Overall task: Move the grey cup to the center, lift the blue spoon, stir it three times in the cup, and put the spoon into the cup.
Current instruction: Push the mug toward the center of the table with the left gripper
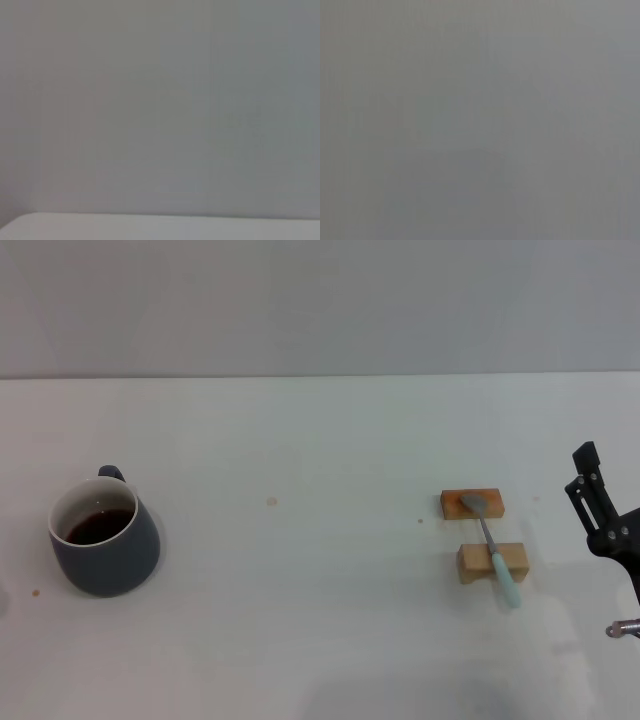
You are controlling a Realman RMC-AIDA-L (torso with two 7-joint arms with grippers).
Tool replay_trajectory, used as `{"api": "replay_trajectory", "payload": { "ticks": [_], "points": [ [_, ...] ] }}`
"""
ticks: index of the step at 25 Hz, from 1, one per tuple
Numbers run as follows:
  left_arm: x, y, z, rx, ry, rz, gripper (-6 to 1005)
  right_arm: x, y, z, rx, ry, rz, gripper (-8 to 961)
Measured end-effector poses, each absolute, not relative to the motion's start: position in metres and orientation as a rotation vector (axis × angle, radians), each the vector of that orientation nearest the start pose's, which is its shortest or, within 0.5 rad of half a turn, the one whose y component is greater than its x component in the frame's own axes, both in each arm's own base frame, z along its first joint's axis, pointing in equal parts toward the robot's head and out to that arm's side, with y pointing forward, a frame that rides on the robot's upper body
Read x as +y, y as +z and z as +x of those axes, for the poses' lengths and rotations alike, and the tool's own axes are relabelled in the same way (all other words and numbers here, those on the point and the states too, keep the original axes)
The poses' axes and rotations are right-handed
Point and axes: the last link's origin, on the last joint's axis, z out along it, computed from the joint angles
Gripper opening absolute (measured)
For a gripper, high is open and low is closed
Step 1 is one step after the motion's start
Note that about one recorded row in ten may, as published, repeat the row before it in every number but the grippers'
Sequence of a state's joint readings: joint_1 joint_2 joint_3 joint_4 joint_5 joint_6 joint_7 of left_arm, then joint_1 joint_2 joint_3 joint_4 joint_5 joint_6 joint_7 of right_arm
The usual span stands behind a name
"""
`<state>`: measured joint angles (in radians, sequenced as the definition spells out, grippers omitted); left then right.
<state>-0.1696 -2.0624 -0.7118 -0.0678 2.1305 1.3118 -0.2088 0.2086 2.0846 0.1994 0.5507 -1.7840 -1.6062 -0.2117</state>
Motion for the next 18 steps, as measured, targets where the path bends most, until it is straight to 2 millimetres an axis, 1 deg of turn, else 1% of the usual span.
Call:
{"api": "replay_trajectory", "payload": {
  "ticks": [3,7,18],
  "points": [
    [0.225,0.011,-0.41,-0.665,-0.537,-1.455,199,0.225,-0.053,0.27,0.398,0.928,-1.489,827],
    [0.23,0.007,-0.405,-0.654,-0.545,-1.492,-2,0.224,-0.053,0.27,0.4,0.926,-1.489,827],
    [0.235,0.001,-0.4,-0.646,-0.547,-1.538,0,0.224,-0.053,0.271,0.397,0.924,-1.491,827]
  ]
}}
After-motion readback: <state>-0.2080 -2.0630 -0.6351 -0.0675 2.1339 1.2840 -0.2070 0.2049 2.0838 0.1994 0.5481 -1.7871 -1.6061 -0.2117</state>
